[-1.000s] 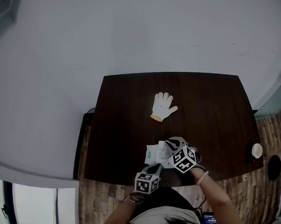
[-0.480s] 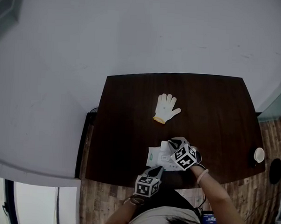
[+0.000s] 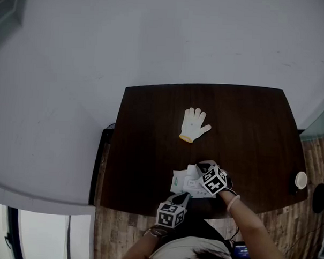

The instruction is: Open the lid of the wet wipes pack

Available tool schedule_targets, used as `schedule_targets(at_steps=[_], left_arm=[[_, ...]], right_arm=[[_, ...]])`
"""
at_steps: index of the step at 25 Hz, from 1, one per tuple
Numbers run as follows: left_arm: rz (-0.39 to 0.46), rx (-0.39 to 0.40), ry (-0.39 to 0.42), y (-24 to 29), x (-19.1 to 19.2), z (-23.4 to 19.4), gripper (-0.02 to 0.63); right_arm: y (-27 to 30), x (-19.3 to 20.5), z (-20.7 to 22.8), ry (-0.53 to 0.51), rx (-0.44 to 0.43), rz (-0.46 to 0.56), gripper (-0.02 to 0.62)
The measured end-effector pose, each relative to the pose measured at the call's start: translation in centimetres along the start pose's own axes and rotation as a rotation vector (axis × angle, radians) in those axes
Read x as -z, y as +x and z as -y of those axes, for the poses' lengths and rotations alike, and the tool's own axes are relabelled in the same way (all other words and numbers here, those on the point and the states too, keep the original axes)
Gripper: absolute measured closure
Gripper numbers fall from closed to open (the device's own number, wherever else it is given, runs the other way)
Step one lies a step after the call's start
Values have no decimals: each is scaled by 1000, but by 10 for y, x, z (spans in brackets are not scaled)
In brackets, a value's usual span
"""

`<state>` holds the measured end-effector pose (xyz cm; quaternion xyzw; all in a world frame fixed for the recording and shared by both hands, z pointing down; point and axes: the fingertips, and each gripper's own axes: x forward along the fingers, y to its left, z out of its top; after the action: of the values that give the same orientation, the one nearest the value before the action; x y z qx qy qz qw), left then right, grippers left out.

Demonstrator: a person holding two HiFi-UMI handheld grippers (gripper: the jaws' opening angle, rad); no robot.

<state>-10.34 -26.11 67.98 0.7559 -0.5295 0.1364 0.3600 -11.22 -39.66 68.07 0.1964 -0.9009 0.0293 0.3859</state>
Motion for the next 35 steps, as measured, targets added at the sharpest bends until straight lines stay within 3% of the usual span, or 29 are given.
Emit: schedule_targets(at_steps=[10,16,28,35], left_arm=[[-12,19,38,-4,-3,2,588],[53,16,18,-15,-17,2,588],[139,29,107,-46,-52,6,588],[188,-3,134,-71,-60,2,588]], right_arm=[[-14,-13,2,99,29,111,588],[-34,-25,-1,71,72,180,588],[-73,-32,-19,106,159,224,588],[-102,-34,-40,130,211,256,588]])
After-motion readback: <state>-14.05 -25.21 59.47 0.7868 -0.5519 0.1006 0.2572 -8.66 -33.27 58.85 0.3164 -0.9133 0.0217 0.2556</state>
